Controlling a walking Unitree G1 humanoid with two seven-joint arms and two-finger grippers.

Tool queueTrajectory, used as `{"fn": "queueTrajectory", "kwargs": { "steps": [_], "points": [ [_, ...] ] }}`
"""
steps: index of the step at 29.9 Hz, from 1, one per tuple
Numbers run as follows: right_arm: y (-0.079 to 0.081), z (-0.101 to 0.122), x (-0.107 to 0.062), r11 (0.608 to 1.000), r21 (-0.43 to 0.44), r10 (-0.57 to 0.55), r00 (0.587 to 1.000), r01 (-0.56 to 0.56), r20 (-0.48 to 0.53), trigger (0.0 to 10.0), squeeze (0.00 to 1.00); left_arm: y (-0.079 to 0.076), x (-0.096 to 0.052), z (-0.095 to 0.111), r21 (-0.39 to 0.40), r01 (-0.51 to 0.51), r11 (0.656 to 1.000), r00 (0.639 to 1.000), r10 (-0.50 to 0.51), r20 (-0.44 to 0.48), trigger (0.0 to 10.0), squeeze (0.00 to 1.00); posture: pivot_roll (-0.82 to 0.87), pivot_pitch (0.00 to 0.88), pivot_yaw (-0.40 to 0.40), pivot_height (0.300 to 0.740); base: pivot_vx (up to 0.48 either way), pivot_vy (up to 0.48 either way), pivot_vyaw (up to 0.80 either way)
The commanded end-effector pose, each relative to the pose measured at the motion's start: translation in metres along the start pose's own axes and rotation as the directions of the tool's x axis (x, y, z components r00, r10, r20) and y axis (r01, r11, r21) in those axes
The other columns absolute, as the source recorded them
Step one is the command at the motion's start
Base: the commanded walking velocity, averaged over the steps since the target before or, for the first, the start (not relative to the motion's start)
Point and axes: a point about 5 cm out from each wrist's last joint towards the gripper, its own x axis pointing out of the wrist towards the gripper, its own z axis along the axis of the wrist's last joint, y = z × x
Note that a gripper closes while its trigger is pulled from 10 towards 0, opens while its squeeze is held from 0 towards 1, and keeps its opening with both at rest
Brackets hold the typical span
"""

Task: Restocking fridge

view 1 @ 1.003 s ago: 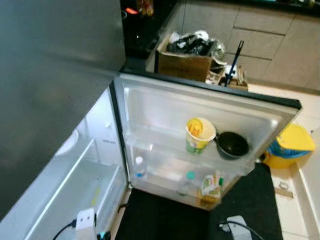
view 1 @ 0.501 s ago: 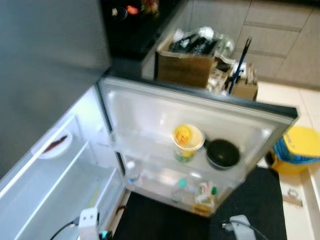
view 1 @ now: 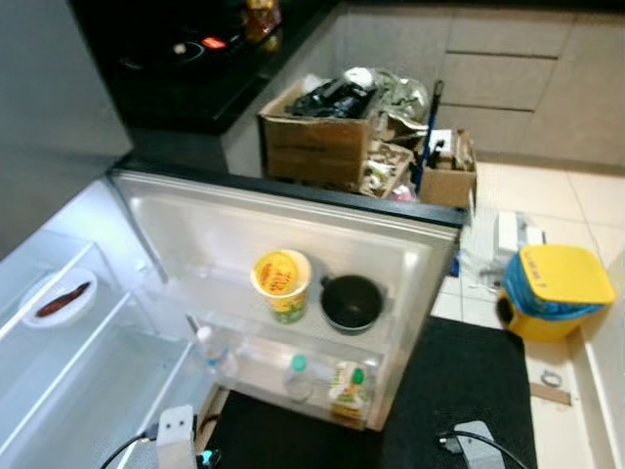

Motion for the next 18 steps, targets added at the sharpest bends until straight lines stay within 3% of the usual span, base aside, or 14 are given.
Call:
{"fn": "queueTrajectory", "kwargs": {
  "steps": [1,9,12,18],
  "points": [
    [0.003,-0.001,0.0,1.0,-0.019,0.014,1.0,-0.014,-0.003,10.0,0.0,0.0,0.002,0.014,-0.012,0.002,1.0,0.998,-0.002,0.061,10.0,0.0,-0.04,0.049,-0.02,0.74,0.0,0.0,0.0],
    [-0.003,-0.003,-0.001,1.0,-0.015,0.003,1.0,-0.003,-0.009,10.0,0.0,0.006,0.004,0.039,-0.018,-0.019,1.0,0.988,0.021,0.153,10.0,0.0,-0.04,0.049,-0.022,0.74,0.0,0.0,0.0],
    [-0.014,0.001,-0.003,0.998,0.06,-0.026,0.999,0.025,0.024,10.0,0.0,0.014,0.004,0.071,-0.021,-0.049,0.999,0.965,0.052,0.257,10.0,0.0,-0.03,0.059,-0.017,0.74,0.0,0.0,0.0],
    [-0.027,0.002,-0.006,0.995,0.086,-0.059,0.998,0.056,0.033,10.0,0.0,0.024,0.0,0.097,-0.047,-0.069,0.997,0.932,0.081,0.353,10.0,0.0,-0.04,0.067,-0.016,0.74,0.0,0.0,0.0]
  ]
}}
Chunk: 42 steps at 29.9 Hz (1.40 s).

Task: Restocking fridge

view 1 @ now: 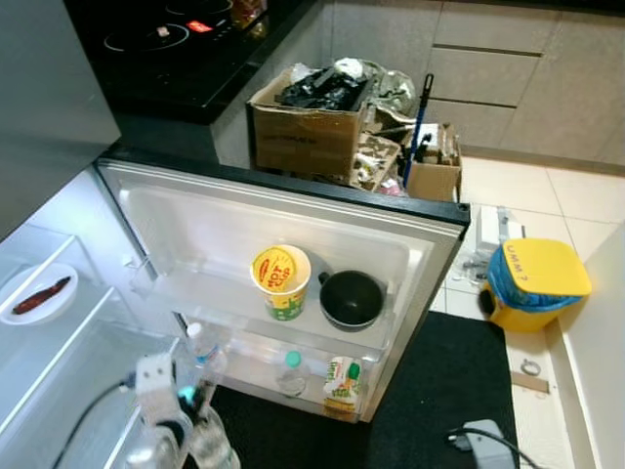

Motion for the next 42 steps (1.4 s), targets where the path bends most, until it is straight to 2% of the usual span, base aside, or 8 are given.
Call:
{"fn": "queueTrajectory", "kwargs": {
  "steps": [1,6,8,11,17,27,38,42],
  "points": [
    [-0.001,0.001,0.0,1.0,0.022,-0.005,1.0,0.004,0.011,10.0,0.0,0.009,-0.002,0.005,-0.001,-0.021,1.0,1.0,0.021,0.02,10.0,0.0,-0.04,0.067,-0.016,0.74,0.0,0.0,0.0],
    [-0.008,0.0,-0.002,0.997,0.077,-0.017,1.0,0.016,0.018,10.0,0.0,0.014,0.002,0.028,-0.008,-0.035,0.999,0.993,0.036,0.114,10.0,0.0,-0.04,0.073,-0.015,0.74,0.0,0.0,0.0],
    [-0.011,-0.003,-0.003,0.996,0.083,-0.024,1.0,0.024,-0.009,10.0,0.0,0.012,0.005,0.046,-0.035,-0.018,0.999,0.98,0.024,0.199,10.0,0.0,-0.04,0.074,-0.014,0.731,0.0,0.0,0.0],
    [-0.011,-0.003,-0.003,0.996,0.09,-0.019,1.0,0.02,-0.011,10.0,0.0,0.011,0.006,0.049,-0.044,-0.01,0.999,0.976,0.019,0.215,10.0,0.0,-0.04,0.074,-0.014,0.726,0.0,0.0,0.0],
    [-0.016,0.003,-0.003,0.994,0.112,-0.005,1.0,0.003,0.018,10.0,0.0,-0.005,0.013,0.078,-0.067,0.159,0.985,0.934,-0.128,0.334,10.0,0.0,-0.05,0.078,-0.011,0.696,0.0,0.0,0.0],
    [-0.016,0.007,-0.003,0.992,0.122,0.011,1.0,-0.014,0.029,10.0,0.0,-0.007,0.013,0.087,-0.037,0.242,0.97,0.912,-0.214,0.351,10.0,0.0,-0.04,0.081,-0.008,0.661,0.0,0.0,0.0],
    [-0.013,0.01,-0.002,0.991,0.124,0.037,0.998,-0.042,0.041,10.0,0.0,-0.013,0.009,0.082,-0.037,0.409,0.912,0.864,-0.374,0.336,10.0,0.0,-0.04,0.084,-0.011,0.616,0.0,0.0,0.0],
    [-0.013,0.014,-0.002,0.988,0.148,0.04,0.996,-0.051,0.076,10.0,0.0,-0.014,0.009,0.083,-0.021,0.416,0.909,0.858,-0.385,0.34,10.0,0.0,-0.04,0.085,-0.011,0.611,0.0,0.0,0.0]
  ]
}}
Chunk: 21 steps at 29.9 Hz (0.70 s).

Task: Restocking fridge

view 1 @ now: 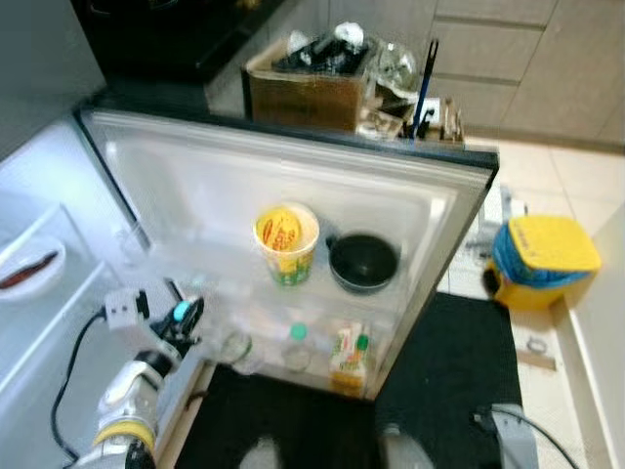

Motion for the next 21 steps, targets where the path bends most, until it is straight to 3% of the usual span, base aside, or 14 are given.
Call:
{"fn": "queueTrajectory", "kwargs": {
  "steps": [1,8,11,21],
  "points": [
    [0.0,0.0,0.0,1.0,0.03,0.0,1.0,-0.001,0.02,10.0,0.0,0.003,-0.004,-0.002,0.015,-0.01,1.0,1.0,0.01,-0.028,10.0,0.0,-0.04,0.085,-0.011,0.611,0.0,0.0,0.0],
    [0.0,0.002,0.0,0.999,0.034,0.015,0.999,-0.016,0.036,10.0,0.0,0.001,0.004,0.015,0.056,0.026,0.998,0.999,-0.028,0.031,10.0,0.0,-0.05,0.084,-0.014,0.611,0.0,0.0,0.0],
    [-0.002,0.003,-0.001,0.999,0.028,0.018,0.999,-0.019,0.037,10.0,0.0,-0.005,0.019,0.057,0.145,0.1,0.984,0.981,-0.123,0.154,10.0,0.0,-0.05,0.083,-0.02,0.611,0.0,0.0,0.0],
    [-0.003,0.002,-0.002,0.999,0.024,0.023,0.999,-0.024,0.036,10.0,0.0,-0.021,0.029,0.084,0.187,0.211,0.959,0.937,-0.253,0.242,10.0,0.0,-0.06,0.087,-0.024,0.611,0.0,0.0,0.0]
  ]
}}
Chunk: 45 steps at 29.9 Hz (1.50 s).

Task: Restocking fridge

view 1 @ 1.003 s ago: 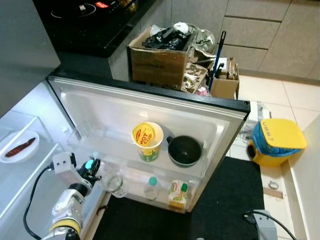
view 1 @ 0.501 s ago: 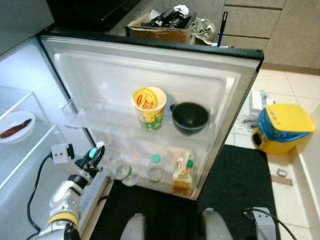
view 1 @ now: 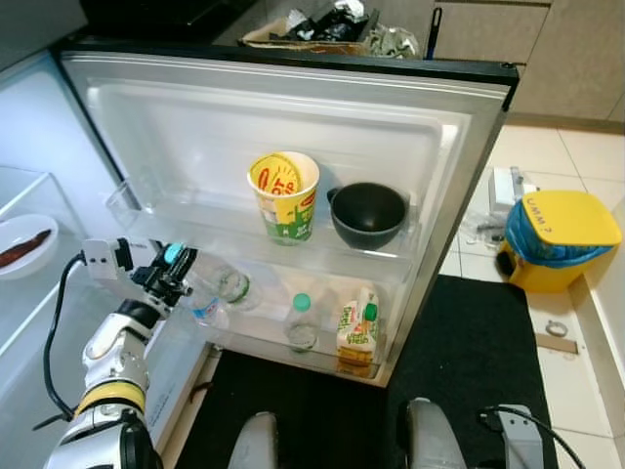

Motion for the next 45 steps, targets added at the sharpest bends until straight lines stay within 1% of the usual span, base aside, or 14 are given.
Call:
{"fn": "queueTrajectory", "kwargs": {
  "steps": [1,4,10,13,19,23,26,27,30,31,32,37,41,45],
  "points": [
    [-0.001,-0.001,-0.001,1.0,-0.003,-0.001,1.0,0.001,0.001,10.0,0.0,-0.005,0.008,0.012,0.026,0.055,0.998,0.997,-0.056,0.048,10.0,0.0,-0.06,0.087,-0.024,0.611,0.0,0.0,0.0],
    [-0.001,-0.001,-0.001,1.0,-0.006,0.0,1.0,0.0,0.002,10.0,0.0,-0.011,0.011,0.008,0.042,0.088,0.995,0.996,-0.089,0.029,10.0,0.0,-0.06,0.094,-0.026,0.611,0.0,0.0,0.0],
    [-0.002,-0.002,-0.002,1.0,-0.016,0.005,1.0,-0.005,0.006,10.0,0.0,-0.022,0.011,-0.008,0.112,0.134,0.985,0.989,-0.126,-0.075,10.0,0.0,-0.07,0.134,-0.033,0.611,0.0,0.0,0.0],
    [-0.003,-0.003,-0.002,1.0,-0.022,0.005,1.0,-0.005,0.003,10.0,0.0,-0.029,0.012,-0.015,0.173,0.173,0.97,0.979,-0.15,-0.135,10.0,0.0,-0.07,0.141,-0.033,0.611,0.0,0.0,0.0],
    [-0.003,-0.004,-0.003,1.0,-0.021,0.005,1.0,-0.005,0.002,10.0,0.0,-0.025,0.012,-0.013,0.197,0.129,0.972,0.986,-0.106,-0.125,10.0,0.0,-0.07,0.148,-0.032,0.611,0.0,0.0,0.0],
    [-0.002,-0.004,-0.002,1.0,-0.022,0.007,1.0,-0.007,0.004,10.0,0.0,-0.005,-0.002,-0.013,0.119,-0.075,0.99,0.995,0.081,-0.05,10.0,0.0,-0.08,0.148,-0.031,0.611,0.0,0.0,0.0],
    [-0.002,-0.004,-0.002,1.0,-0.025,0.007,1.0,-0.007,0.005,10.0,0.0,0.004,-0.01,-0.014,0.072,-0.174,0.982,0.984,0.176,-0.02,10.0,0.0,-0.08,0.151,-0.035,0.611,0.0,0.0,0.0],
    [-0.002,-0.004,-0.002,1.0,-0.025,0.007,1.0,-0.007,0.005,10.0,0.0,0.004,-0.01,-0.014,0.072,-0.174,0.982,0.984,0.176,-0.02,10.0,0.0,-0.08,0.151,-0.035,0.611,0.0,0.0,0.0],
    [-0.003,-0.002,-0.003,1.0,-0.03,0.007,1.0,-0.007,0.01,10.0,0.0,0.012,-0.021,-0.019,0.001,-0.281,0.96,0.96,0.281,-0.006,10.0,0.0,-0.08,0.153,-0.041,0.611,0.0,0.0,0.0],
    [-0.003,-0.002,-0.003,1.0,-0.03,0.007,1.0,-0.007,0.01,10.0,0.0,0.012,-0.021,-0.019,0.001,-0.281,0.96,0.96,0.281,-0.006,10.0,0.0,-0.08,0.153,-0.041,0.611,0.0,0.0,0.0],
    [-0.004,-0.002,-0.003,0.999,-0.032,0.005,1.0,-0.005,0.012,10.0,0.0,0.015,-0.027,-0.026,-0.045,-0.332,0.942,0.943,0.332,-0.014,10.0,0.0,-0.08,0.155,-0.042,0.611,0.0,0.0,0.0],
    [-0.007,-0.001,-0.004,0.999,-0.036,0.001,1.0,-0.001,0.013,10.0,0.0,0.014,-0.03,-0.034,-0.116,-0.373,0.921,0.928,0.373,-0.016,10.0,0.0,-0.08,0.159,-0.047,0.611,0.0,0.0,0.0],
    [-0.007,-0.002,-0.004,0.999,-0.042,0.002,1.0,-0.001,0.013,10.0,0.0,0.003,-0.019,-0.044,-0.167,-0.372,0.913,0.928,0.372,-0.031,10.0,0.0,-0.09,0.166,-0.05,0.611,0.0,0.0,0.0],
    [-0.007,-0.002,-0.004,0.999,-0.044,0.004,1.0,-0.003,0.015,10.0,0.0,-0.002,-0.013,-0.045,-0.183,-0.361,0.915,0.932,0.362,-0.029,10.0,0.0,-0.09,0.168,-0.05,0.611,0.0,0.0,0.0]
  ]
}}
